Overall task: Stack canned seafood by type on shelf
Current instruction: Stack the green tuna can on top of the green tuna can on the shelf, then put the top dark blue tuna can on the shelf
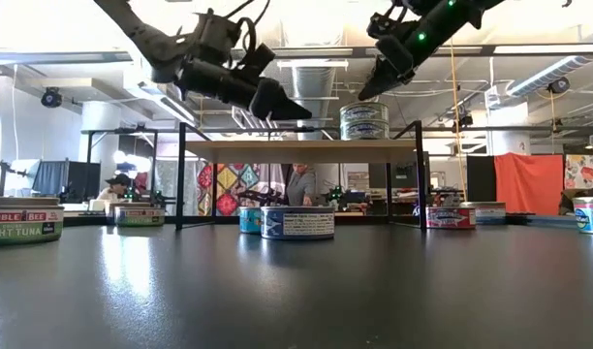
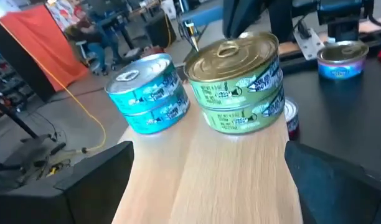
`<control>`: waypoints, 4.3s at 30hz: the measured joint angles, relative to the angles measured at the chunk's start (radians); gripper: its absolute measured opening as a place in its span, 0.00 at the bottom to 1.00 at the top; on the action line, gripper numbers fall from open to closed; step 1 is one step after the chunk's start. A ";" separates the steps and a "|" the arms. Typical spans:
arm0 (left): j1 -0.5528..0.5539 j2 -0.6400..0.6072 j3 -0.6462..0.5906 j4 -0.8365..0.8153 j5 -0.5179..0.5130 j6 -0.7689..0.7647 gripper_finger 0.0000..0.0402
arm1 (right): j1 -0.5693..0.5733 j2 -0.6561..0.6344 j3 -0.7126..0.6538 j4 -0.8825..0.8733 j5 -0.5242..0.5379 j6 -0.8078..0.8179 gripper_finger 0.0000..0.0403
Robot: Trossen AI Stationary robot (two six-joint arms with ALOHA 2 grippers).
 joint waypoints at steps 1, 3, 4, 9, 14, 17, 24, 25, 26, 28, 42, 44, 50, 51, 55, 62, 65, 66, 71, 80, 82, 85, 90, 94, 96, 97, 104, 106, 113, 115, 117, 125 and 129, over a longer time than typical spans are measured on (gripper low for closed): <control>0.000 -0.001 -0.013 0.026 0.000 -0.003 1.00 | -0.001 0.004 0.000 -0.017 -0.001 0.003 0.03; 0.000 -0.002 -0.035 0.063 0.000 -0.003 1.00 | -0.002 0.018 0.000 -0.027 0.000 0.013 0.03; 0.000 -0.001 -0.043 0.080 -0.002 -0.003 1.00 | -0.002 0.026 0.000 -0.036 0.000 0.020 0.03; 0.000 -0.001 -0.049 0.095 -0.026 -0.001 1.00 | -0.007 0.034 0.002 -0.053 0.009 0.022 0.03; 0.000 -0.001 -0.043 0.095 -0.027 -0.001 1.00 | -0.020 0.027 0.002 -0.068 0.017 0.002 0.03; 0.000 -0.001 -0.043 0.093 -0.028 -0.003 1.00 | -0.030 0.025 0.002 -0.076 0.019 0.001 0.03; -0.002 -0.001 -0.043 0.089 -0.028 -0.013 1.00 | -0.042 0.023 0.002 -0.075 0.021 0.002 0.03; -0.002 -0.001 -0.043 0.088 -0.027 -0.018 1.00 | -0.042 0.023 0.002 -0.076 0.022 0.002 0.03; -0.004 -0.001 -0.043 0.088 -0.027 -0.022 1.00 | -0.042 0.023 0.002 -0.076 0.022 0.002 0.03; -0.010 -0.003 -0.043 0.087 -0.027 -0.026 1.00 | -0.042 0.023 0.002 -0.076 0.022 0.002 0.03; -0.081 -0.162 -0.043 -0.137 -0.026 -0.029 1.00 | -0.032 0.021 0.081 -0.082 0.038 -0.036 0.03; -0.101 -0.190 -0.050 -0.177 -0.025 -0.038 1.00 | -0.011 0.020 0.084 -0.069 0.038 -0.036 0.03; -0.205 -0.276 -0.123 -0.202 -0.137 -0.080 1.00 | 0.114 0.017 0.084 -0.063 0.037 -0.022 0.03; -0.227 -0.293 -0.140 -0.206 -0.174 -0.086 1.00 | 0.142 0.017 0.084 -0.063 0.037 -0.015 0.03; -0.318 -0.358 -0.213 -0.210 -0.263 -0.120 1.00 | 0.253 0.017 0.077 -0.061 0.034 0.034 0.03; -0.426 -0.439 -0.348 -0.197 -0.290 -0.262 1.00 | 0.437 0.068 -0.034 0.104 0.090 0.209 0.03; -0.474 -0.461 -0.406 -0.172 -0.290 -0.332 1.00 | 0.509 0.123 -0.086 0.195 0.115 0.305 0.03; -0.492 -0.468 -0.426 -0.160 -0.290 -0.353 1.00 | 0.531 0.148 -0.095 0.224 0.115 0.336 0.03; -0.616 -0.480 -0.501 -0.109 -0.373 -0.426 1.00 | 0.614 0.311 -0.092 0.291 0.214 0.457 0.03; -0.838 -0.446 -0.559 -0.099 -0.546 -0.615 1.00 | 0.623 0.581 0.035 0.281 0.253 0.593 0.03; -0.876 -0.435 -0.570 -0.098 -0.580 -0.663 1.00 | 0.622 0.613 0.077 0.285 0.255 0.592 0.03; -0.920 -0.405 -0.578 -0.086 -0.614 -0.730 1.00 | 0.620 0.655 0.127 0.287 0.276 0.581 0.03; -0.976 -0.323 -0.568 -0.075 -0.648 -0.815 1.00 | 0.603 0.704 0.161 0.266 0.298 0.622 0.03; -1.007 -0.256 -0.546 -0.074 -0.654 -0.847 1.00 | 0.598 0.710 0.164 0.255 0.300 0.666 0.03; -1.012 -0.225 -0.534 -0.077 -0.655 -0.847 1.00 | 0.598 0.710 0.164 0.258 0.300 0.666 0.03; -1.014 -0.208 -0.525 -0.076 -0.654 -0.841 1.00 | 0.598 0.709 0.164 0.260 0.300 0.666 0.03; -1.014 -0.107 -0.482 -0.077 -0.654 -0.817 1.00 | 0.598 0.705 0.163 0.240 0.219 0.679 0.03; -1.012 -0.092 -0.480 -0.079 -0.654 -0.816 1.00 | 0.603 0.698 0.166 0.205 0.175 0.696 0.03; -0.989 -0.059 -0.479 -0.078 -0.657 -0.818 1.00 | 0.637 0.590 0.163 -0.137 0.081 0.765 0.03; -0.983 -0.045 -0.478 -0.077 -0.657 -0.809 1.00 | 0.647 0.553 0.162 -0.224 0.051 0.778 0.03; -0.977 -0.030 -0.474 -0.078 -0.656 -0.795 1.00 | 0.661 0.512 0.162 -0.284 0.054 0.789 0.03; -0.951 0.055 -0.422 -0.076 -0.653 -0.736 1.00 | 0.678 0.404 0.142 -0.450 0.294 0.829 0.03; -0.941 0.101 -0.382 -0.080 -0.654 -0.705 1.00 | 0.641 0.417 0.117 -0.586 0.332 0.932 0.03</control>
